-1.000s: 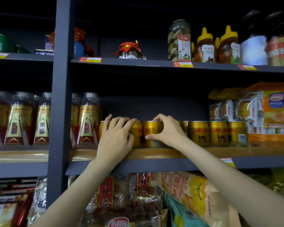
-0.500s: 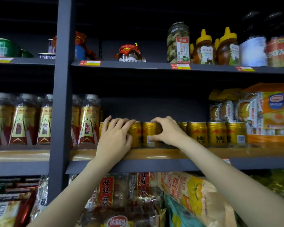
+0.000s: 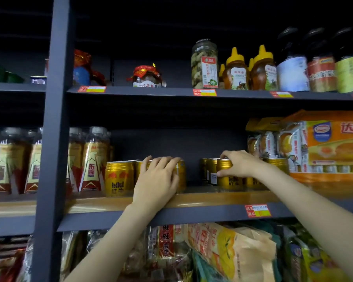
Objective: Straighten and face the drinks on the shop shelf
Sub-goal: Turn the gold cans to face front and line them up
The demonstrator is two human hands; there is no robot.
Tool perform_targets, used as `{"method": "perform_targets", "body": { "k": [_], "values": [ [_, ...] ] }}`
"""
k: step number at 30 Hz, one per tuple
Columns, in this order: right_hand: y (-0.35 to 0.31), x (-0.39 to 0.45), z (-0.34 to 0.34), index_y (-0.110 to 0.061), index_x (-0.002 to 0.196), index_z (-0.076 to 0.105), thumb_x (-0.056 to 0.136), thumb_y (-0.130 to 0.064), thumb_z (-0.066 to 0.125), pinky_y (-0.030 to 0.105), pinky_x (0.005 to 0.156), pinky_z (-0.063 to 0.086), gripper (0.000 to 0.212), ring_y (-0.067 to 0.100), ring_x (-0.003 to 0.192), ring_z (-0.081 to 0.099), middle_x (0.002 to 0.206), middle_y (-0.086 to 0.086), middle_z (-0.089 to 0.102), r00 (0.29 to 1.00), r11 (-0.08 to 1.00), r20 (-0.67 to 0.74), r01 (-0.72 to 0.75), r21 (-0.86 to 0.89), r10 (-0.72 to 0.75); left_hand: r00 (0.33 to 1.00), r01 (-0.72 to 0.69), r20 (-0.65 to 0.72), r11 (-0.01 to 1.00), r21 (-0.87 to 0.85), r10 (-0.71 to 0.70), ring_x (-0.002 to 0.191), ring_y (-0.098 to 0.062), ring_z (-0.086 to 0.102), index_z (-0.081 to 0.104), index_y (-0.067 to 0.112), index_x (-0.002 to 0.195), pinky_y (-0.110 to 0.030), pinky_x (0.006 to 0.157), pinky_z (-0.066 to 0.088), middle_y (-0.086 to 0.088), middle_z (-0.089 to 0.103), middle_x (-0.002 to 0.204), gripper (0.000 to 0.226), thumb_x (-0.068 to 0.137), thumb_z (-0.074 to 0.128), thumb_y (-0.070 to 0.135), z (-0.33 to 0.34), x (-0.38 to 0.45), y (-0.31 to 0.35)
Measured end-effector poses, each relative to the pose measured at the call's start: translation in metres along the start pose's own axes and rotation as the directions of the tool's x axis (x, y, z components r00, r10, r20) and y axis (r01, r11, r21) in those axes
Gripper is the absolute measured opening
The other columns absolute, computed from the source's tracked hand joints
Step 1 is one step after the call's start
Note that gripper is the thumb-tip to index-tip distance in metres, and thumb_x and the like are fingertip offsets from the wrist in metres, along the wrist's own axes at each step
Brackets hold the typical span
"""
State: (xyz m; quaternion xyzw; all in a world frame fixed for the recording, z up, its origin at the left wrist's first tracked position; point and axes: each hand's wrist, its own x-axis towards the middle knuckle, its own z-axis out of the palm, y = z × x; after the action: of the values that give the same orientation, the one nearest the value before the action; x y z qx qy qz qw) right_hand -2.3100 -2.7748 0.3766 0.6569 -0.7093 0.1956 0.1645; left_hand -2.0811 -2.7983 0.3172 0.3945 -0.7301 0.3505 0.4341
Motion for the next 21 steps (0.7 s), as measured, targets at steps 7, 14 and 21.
{"method": "perform_targets", "body": {
  "k": [7, 14, 21],
  "values": [
    [-0.007, -0.025, -0.005, -0.026, 0.107, 0.051, 0.069, -0.046, 0.078, 0.038, 0.091, 0.043, 0.050, 0.024, 0.113, 0.046, 0.116, 0.003, 0.052, 0.936, 0.857, -0.351, 0.167, 0.487, 0.018, 1.000, -0.007, 0.004, 0.998, -0.057, 0.007, 0.109, -0.018, 0.059, 0.060, 0.022, 0.121, -0.041, 0.104, 0.033, 0.002, 0.065, 0.115, 0.049, 0.087, 0.028, 0.035, 0.000, 0.000, -0.005],
    [-0.033, -0.051, -0.034, -0.027, 0.111, 0.059, 0.058, -0.040, 0.078, 0.041, 0.092, 0.052, 0.058, 0.022, 0.103, 0.063, 0.110, 0.006, 0.066, 0.980, 0.256, -0.149, 0.179, 0.950, -0.134, 0.984, 0.171, 0.163, 0.646, -0.744, -0.072, 0.112, 0.006, 0.050, 0.045, 0.030, 0.129, -0.019, 0.097, 0.041, 0.018, 0.056, 0.122, 0.049, 0.089, 0.041, 0.059, -0.042, -0.011, 0.025],
    [-0.056, -0.064, -0.040, -0.025, 0.115, 0.056, 0.061, -0.033, 0.075, 0.033, 0.083, 0.056, 0.058, 0.020, 0.100, 0.065, 0.110, 0.004, 0.066, 0.959, 0.137, -0.201, 0.230, 0.964, -0.198, 0.964, 0.265, 0.234, 0.410, -0.873, -0.124, 0.095, -0.003, 0.062, 0.033, 0.031, 0.131, -0.020, 0.080, 0.053, 0.007, 0.055, 0.116, 0.077, 0.064, 0.069, 0.045, -0.063, -0.008, 0.028]
  ]
}}
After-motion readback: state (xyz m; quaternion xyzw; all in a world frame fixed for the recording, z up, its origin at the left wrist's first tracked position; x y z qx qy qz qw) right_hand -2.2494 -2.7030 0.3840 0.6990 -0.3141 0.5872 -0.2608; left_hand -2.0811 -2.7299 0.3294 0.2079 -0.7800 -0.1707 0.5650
